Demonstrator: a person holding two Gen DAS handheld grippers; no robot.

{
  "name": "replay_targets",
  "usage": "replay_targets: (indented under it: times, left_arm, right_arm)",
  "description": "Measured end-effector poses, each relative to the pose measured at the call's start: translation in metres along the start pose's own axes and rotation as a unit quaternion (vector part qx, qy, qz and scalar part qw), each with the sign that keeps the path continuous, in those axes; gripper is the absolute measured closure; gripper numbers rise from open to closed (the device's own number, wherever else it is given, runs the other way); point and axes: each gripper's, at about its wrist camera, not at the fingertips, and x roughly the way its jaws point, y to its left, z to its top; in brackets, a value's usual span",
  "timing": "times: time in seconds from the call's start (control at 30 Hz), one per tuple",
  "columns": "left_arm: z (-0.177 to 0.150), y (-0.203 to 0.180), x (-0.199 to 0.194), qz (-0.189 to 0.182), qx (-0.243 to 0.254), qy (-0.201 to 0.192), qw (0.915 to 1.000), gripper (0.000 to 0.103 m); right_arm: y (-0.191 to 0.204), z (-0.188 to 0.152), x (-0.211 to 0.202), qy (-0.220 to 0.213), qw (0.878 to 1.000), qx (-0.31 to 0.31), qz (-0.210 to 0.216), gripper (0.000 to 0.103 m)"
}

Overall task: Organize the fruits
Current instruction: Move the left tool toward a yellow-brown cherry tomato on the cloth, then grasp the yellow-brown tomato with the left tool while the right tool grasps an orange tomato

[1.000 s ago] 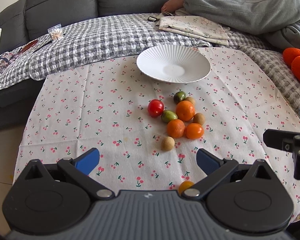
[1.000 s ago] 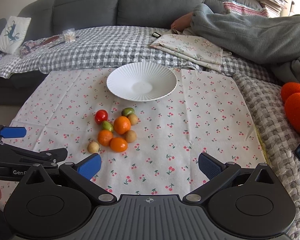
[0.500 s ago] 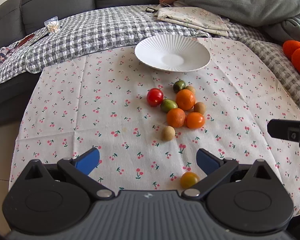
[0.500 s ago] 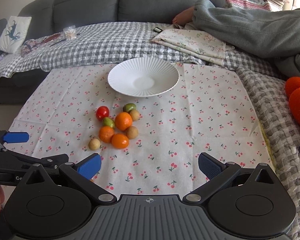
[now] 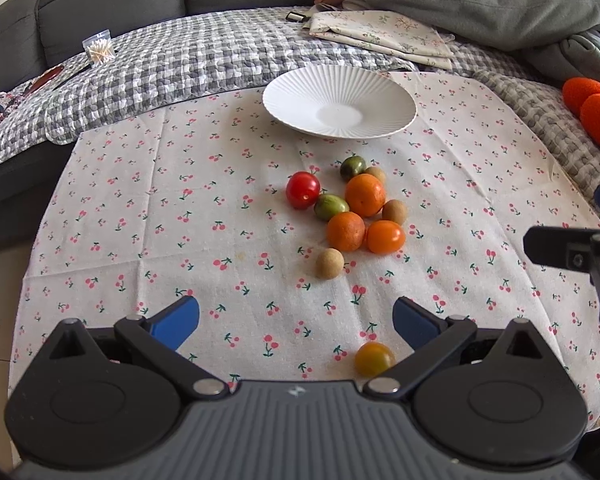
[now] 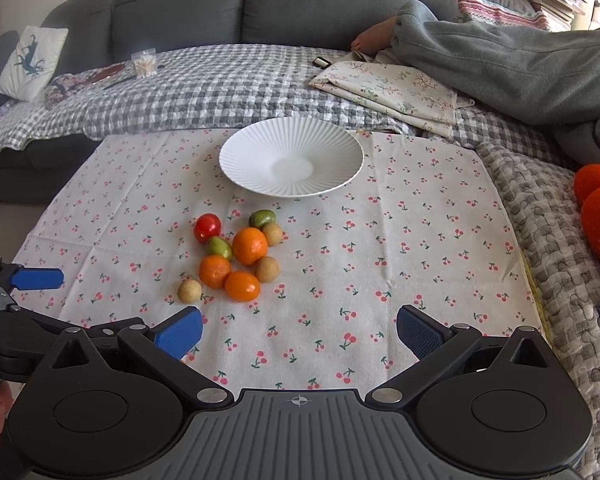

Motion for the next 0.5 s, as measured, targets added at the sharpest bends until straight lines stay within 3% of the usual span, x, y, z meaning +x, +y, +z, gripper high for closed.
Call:
replay_targets:
  times: [0.5]
  left_arm:
    - [-0.013,-0.008,0.029,-0.029,0.047,0.02,0.9983,0.005]
  right_arm:
    - [-0.012,0.009,0.027,0.0,0.999,-0.033,0.006,0.0]
